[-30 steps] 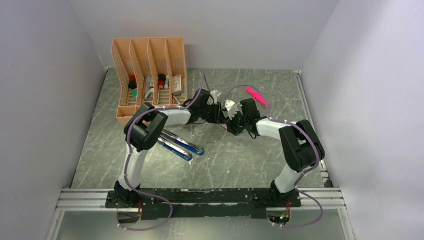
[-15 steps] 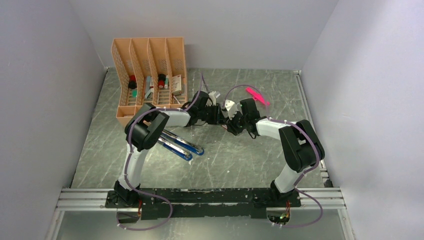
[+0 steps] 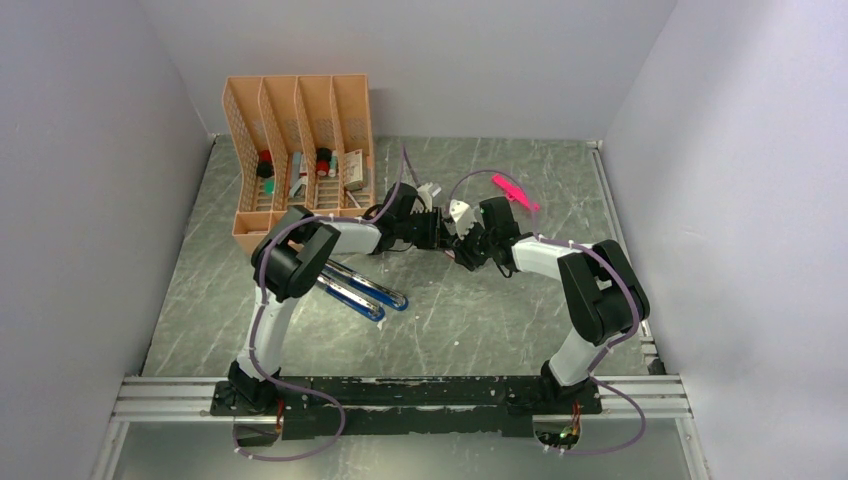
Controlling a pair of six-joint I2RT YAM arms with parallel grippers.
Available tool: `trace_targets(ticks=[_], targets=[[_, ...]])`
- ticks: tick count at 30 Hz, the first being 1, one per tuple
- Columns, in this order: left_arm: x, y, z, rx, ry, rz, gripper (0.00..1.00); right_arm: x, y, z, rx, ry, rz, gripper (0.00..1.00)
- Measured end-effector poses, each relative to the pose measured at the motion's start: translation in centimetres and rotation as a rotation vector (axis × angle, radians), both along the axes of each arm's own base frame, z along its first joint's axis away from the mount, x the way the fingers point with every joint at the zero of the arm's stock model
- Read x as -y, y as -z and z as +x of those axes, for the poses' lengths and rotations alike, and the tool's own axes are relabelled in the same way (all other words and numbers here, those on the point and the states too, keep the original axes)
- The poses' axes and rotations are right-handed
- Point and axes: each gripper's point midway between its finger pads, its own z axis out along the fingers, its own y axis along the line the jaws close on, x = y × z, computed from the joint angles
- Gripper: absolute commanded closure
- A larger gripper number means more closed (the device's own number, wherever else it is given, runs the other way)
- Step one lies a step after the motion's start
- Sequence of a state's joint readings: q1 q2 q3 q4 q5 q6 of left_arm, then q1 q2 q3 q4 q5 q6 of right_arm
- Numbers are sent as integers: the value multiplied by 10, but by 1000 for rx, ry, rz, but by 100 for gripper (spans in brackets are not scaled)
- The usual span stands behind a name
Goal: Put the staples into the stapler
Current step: Open the staple box at the center of the board.
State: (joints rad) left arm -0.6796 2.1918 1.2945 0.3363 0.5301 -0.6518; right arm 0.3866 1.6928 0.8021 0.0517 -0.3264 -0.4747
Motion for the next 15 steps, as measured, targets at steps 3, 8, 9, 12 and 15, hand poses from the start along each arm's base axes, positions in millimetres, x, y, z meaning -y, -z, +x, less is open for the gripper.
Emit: trace_targets(ticks=[3,8,9,12,15], targets=[[0,-1,0,1,3,-3,65,0,0,0,1,0,-1,69],[1,0,-1,1,8,-8,66,0,0,0,1,-1,-2,67],[1,0,-1,1,9,-8,66,0,0,0,1,-1,-2,66],[1,0,-1,1,11,-11,69,0,0,0,1,-1,-2,65],[1,2,-1,1,9,-13,72,0,0,0,1,-1,-3,64]])
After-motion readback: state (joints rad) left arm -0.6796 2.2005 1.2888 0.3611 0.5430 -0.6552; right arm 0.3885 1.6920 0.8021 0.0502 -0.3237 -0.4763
